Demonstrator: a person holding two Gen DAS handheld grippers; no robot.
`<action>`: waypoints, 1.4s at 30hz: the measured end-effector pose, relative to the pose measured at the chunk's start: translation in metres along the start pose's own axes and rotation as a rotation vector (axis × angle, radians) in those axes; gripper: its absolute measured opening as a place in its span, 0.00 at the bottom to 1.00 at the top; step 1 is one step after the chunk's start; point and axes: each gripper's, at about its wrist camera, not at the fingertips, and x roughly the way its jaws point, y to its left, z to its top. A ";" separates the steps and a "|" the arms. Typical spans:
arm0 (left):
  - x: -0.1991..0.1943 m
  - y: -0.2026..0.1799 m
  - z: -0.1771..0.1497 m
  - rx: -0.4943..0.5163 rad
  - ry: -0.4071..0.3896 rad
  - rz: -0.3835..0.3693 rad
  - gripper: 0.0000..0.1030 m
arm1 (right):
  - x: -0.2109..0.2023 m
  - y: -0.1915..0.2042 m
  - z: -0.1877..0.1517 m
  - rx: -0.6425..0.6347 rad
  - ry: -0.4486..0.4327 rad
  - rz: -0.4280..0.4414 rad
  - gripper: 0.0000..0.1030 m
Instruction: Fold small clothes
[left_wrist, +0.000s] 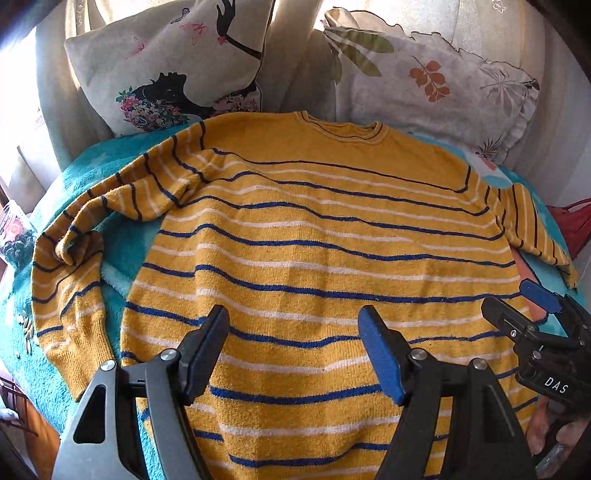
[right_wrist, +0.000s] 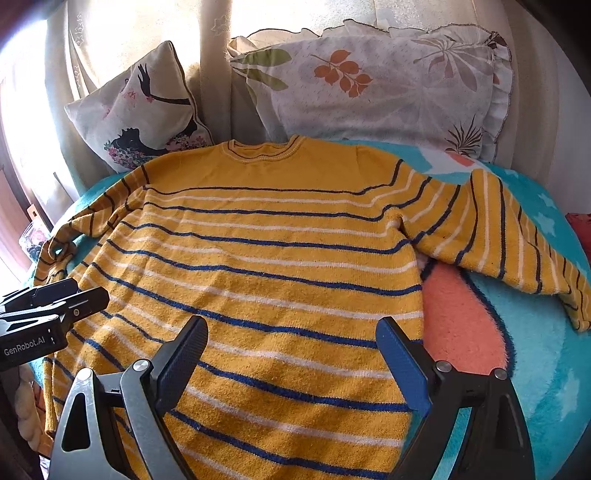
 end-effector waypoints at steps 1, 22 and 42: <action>0.001 0.000 0.000 0.003 -0.002 0.001 0.69 | 0.000 -0.001 0.000 0.000 -0.004 0.003 0.92; 0.014 0.004 0.002 -0.001 0.011 -0.015 0.69 | 0.009 0.006 0.014 -0.038 -0.007 -0.006 0.92; 0.018 0.012 0.003 -0.010 0.016 -0.047 0.69 | 0.024 0.016 0.018 -0.036 0.025 -0.018 0.92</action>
